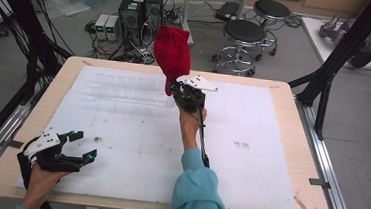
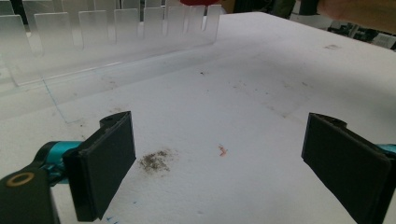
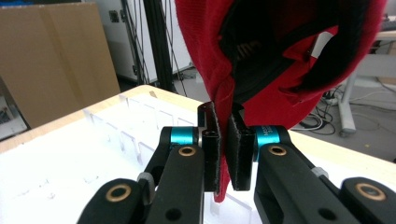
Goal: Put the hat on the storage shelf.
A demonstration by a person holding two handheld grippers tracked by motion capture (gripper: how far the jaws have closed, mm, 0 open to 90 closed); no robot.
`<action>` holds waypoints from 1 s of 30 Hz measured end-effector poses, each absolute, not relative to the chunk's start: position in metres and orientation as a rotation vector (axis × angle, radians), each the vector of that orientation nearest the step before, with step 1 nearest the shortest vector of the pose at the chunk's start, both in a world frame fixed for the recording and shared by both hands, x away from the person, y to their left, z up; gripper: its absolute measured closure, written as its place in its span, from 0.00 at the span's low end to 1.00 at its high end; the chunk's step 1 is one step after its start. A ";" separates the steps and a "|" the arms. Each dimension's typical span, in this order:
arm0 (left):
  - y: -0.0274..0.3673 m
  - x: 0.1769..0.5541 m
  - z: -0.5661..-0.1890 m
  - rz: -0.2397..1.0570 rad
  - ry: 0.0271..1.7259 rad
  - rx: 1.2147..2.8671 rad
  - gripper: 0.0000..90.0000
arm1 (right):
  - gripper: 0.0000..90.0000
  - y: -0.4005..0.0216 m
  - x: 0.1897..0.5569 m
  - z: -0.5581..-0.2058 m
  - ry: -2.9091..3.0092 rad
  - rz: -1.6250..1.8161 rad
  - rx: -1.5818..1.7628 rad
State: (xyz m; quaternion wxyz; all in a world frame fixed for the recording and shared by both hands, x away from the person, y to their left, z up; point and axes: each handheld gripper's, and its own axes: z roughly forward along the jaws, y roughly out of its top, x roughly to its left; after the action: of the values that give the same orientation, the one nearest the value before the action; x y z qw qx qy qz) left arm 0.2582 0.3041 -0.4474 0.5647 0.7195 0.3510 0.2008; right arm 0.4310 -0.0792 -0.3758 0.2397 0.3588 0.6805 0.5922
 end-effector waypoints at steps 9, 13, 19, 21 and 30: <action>0.304 0.258 -0.447 0.473 0.827 1.694 0.11 | 0.95 -0.084 0.433 -0.376 1.883 1.642 0.990; 0.304 0.258 -0.448 0.477 0.826 1.693 0.11 | 0.95 -0.083 0.431 -0.375 1.888 1.626 0.993; 0.304 0.258 -0.448 0.475 0.828 1.693 0.11 | 0.95 -0.084 0.430 -0.373 1.892 1.620 0.995; 0.304 0.258 -0.448 0.475 0.828 1.693 0.11 | 0.95 -0.085 0.431 -0.373 1.894 1.627 0.994; 0.304 0.258 -0.448 0.472 0.833 1.690 0.11 | 0.95 -0.086 0.429 -0.371 1.901 1.633 1.000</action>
State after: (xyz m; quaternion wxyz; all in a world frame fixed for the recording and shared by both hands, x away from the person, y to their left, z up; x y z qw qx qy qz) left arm 0.2583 0.3040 -0.4477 0.5645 0.7182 0.3541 0.2006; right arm 0.4292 -0.0863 -0.3711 0.2198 0.3617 0.6873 0.5903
